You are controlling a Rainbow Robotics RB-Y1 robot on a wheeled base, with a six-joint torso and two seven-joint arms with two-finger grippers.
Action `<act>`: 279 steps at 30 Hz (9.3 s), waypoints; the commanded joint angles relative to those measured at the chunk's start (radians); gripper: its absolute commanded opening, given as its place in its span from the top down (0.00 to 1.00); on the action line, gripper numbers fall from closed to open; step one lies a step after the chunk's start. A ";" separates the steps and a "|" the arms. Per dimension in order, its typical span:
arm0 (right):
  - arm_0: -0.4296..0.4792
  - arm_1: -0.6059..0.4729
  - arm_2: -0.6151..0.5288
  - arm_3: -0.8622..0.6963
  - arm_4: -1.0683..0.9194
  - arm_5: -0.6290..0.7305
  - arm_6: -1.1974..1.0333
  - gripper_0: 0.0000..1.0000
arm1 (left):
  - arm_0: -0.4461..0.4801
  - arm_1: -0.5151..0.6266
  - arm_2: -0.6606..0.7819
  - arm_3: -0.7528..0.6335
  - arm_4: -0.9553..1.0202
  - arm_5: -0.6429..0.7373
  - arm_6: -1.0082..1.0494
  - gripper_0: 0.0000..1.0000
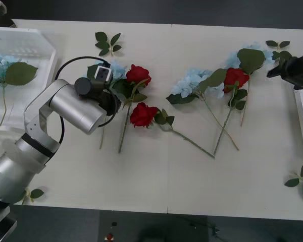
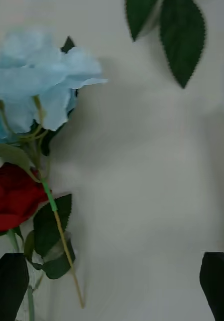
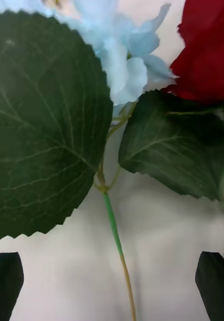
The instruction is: Put the red flowers into the right box and the blue flowers into the left box
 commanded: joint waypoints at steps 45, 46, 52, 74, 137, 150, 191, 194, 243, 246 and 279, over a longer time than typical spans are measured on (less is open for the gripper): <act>-0.072 0.404 -0.023 0.337 0.392 -0.315 -0.126 1.00 | -0.098 0.058 -0.036 0.102 0.108 -0.209 0.013 1.00; -0.072 0.403 -0.037 0.337 0.392 -0.315 -0.121 1.00 | -0.081 0.084 -0.027 0.055 0.128 -0.209 0.013 1.00; -0.065 0.364 -0.085 0.299 0.386 -0.280 -0.110 1.00 | 0.038 0.234 0.093 -0.257 0.319 -0.091 -0.011 1.00; 0.237 0.123 -0.497 -0.114 0.051 -0.126 0.204 1.00 | 0.115 0.294 0.668 -0.090 1.389 0.388 -1.058 1.00; 0.189 0.188 -0.418 0.141 -0.165 -0.046 0.370 0.00 | 0.296 0.438 1.067 0.285 1.514 -0.195 -1.504 0.12; 0.148 0.288 -0.418 0.180 0.059 -0.091 0.153 0.03 | 0.170 0.458 0.935 0.248 1.666 0.052 -1.513 0.00; 0.247 0.143 -0.580 -0.033 -0.355 0.009 0.538 1.00 | 0.043 0.047 0.361 -0.002 1.122 0.035 -0.938 0.00; 0.297 0.130 -0.614 -0.108 -0.372 0.026 0.638 1.00 | 0.042 0.066 0.469 -0.013 1.205 0.178 -0.961 0.00; 0.462 0.215 -0.516 -0.616 -0.861 0.346 1.435 1.00 | 0.261 -0.025 0.062 -0.048 2.053 -0.057 -1.517 0.00; 0.448 0.232 -0.502 -0.616 -0.861 0.326 1.435 1.00 | 0.249 -0.025 0.039 -0.056 2.056 -0.085 -1.517 0.00; 0.381 0.375 -0.481 -0.616 -0.774 0.214 1.435 1.00 | 0.166 -0.094 -0.119 -0.056 2.038 -0.304 -1.517 1.00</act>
